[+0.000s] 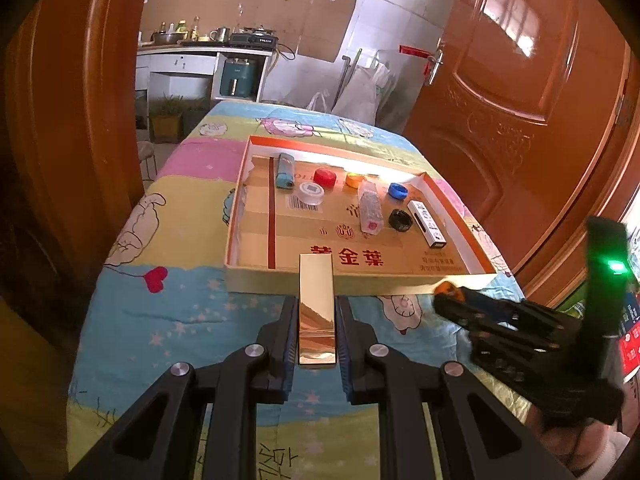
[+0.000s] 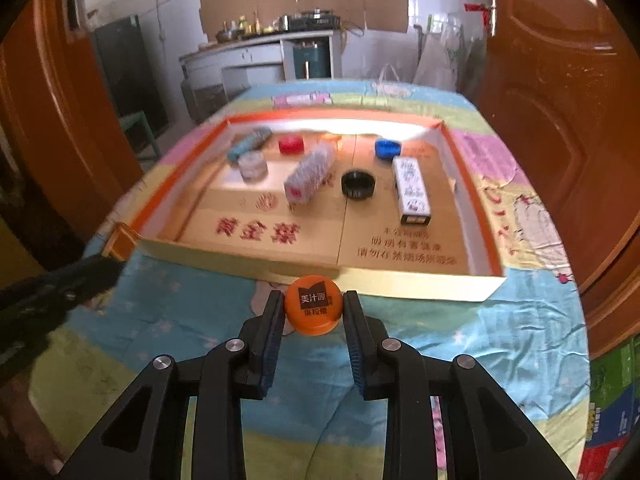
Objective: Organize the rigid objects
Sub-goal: 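Grasp the orange round container with the right tool while the left grasps the gold box, then carry the orange container and gold box over the tray with both tools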
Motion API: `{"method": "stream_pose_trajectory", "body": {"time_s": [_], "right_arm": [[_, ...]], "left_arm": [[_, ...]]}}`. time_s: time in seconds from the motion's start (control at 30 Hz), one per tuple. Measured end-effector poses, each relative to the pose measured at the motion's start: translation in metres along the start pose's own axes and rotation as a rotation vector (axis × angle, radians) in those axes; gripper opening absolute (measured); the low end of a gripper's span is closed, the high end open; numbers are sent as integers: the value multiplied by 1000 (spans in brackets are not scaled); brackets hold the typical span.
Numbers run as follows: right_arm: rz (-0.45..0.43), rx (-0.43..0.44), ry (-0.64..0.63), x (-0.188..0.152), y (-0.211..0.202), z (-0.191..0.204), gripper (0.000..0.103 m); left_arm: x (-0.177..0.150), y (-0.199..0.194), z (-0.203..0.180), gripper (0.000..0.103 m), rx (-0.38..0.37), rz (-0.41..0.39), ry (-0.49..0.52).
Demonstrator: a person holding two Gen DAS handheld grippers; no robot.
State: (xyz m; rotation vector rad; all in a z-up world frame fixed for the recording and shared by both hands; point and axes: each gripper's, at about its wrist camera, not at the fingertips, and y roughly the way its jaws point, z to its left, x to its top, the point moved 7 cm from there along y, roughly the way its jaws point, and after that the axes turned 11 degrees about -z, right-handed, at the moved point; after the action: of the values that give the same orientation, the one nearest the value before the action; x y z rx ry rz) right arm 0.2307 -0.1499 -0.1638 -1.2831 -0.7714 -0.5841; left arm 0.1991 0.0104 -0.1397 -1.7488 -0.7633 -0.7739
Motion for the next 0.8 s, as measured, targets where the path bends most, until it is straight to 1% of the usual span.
{"method": "stream_pose_trajectory", "body": {"time_s": [0.13,0.33,0.57,0.8], "right_arm": [[-73,16,10,18,-30,2,30],[-142,23,-6,41,-57,7,30],[-157,27,-16,52,-65,9,30],[-162,28,-13,59,-62,5,30]], "left_arm": [[7,-9,-3,18,-6,-24,5],[27,-18,-9,18,-2,-60,25],[45,-17,-14,18,10,-68,43],[63,-3,-26,18,-9,-61,56]]}}
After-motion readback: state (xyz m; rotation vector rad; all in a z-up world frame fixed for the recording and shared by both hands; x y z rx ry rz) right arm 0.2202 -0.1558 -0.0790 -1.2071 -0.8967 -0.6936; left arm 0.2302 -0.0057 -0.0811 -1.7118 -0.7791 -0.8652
